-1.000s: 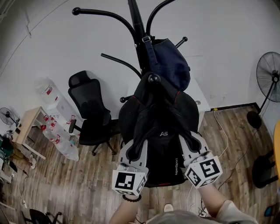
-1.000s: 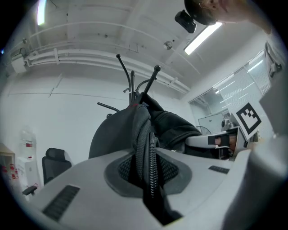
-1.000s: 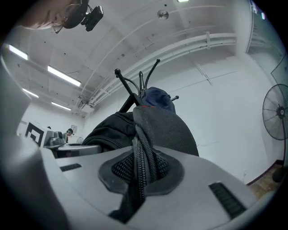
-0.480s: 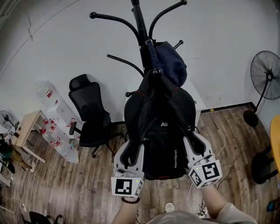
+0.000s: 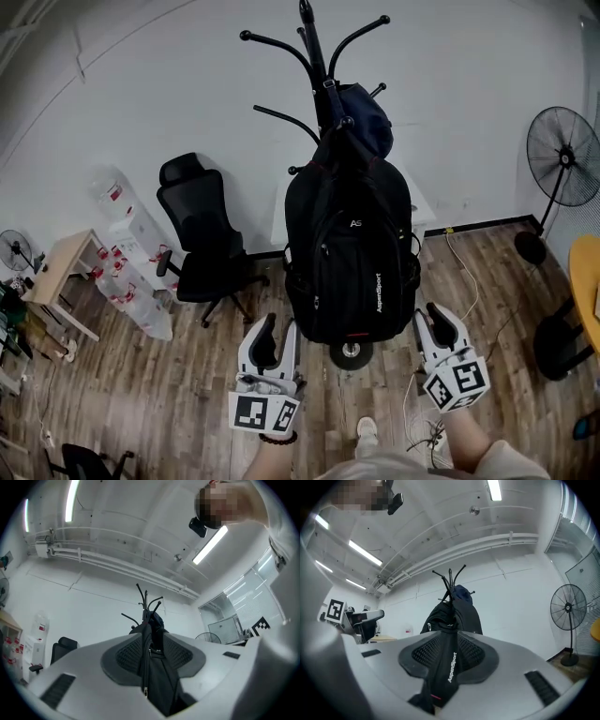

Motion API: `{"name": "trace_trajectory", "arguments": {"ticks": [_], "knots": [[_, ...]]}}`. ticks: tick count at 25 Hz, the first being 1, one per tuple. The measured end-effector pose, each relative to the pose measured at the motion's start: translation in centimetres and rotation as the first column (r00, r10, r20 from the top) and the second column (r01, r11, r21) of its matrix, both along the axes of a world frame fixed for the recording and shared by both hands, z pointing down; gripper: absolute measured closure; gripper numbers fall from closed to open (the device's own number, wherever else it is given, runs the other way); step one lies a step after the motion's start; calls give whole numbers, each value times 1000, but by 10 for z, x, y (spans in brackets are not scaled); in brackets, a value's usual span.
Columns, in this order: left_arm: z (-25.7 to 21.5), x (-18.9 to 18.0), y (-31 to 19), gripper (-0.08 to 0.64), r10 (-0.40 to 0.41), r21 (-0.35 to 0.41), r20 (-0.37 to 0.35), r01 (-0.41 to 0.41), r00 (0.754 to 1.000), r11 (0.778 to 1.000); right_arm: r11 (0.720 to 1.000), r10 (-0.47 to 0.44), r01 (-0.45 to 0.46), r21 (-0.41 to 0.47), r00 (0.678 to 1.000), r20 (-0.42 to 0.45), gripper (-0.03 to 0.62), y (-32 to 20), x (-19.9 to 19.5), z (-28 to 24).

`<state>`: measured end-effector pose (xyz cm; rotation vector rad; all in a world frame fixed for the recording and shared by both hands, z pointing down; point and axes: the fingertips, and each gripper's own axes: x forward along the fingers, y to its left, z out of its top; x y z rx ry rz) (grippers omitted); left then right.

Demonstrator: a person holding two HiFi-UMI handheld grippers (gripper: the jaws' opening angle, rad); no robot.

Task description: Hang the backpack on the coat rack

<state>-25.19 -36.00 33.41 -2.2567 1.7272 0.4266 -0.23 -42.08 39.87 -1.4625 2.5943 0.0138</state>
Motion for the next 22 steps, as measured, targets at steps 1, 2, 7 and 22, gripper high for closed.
{"name": "trace_trajectory", "arguments": {"ticks": [1,2,7,22], "knots": [[1,-1,17,417,8,13,-11,-8,1000,1000,1000,10,-10,0,1000,-3,485,16,3,2],[3,-2,32,420,13,20,-22,-13,1000,1000,1000,19,-18,1,1000,-10,486,33,6,4],[23,2,85,420,39,-10,-44,-39,998,999,1000,18,-18,-1,997,-79,486,110,14,14],[70,63,221,523,-31,-132,-22,27,999,991,995,11,-15,-103,999,-35,494,244,108,57]]}}
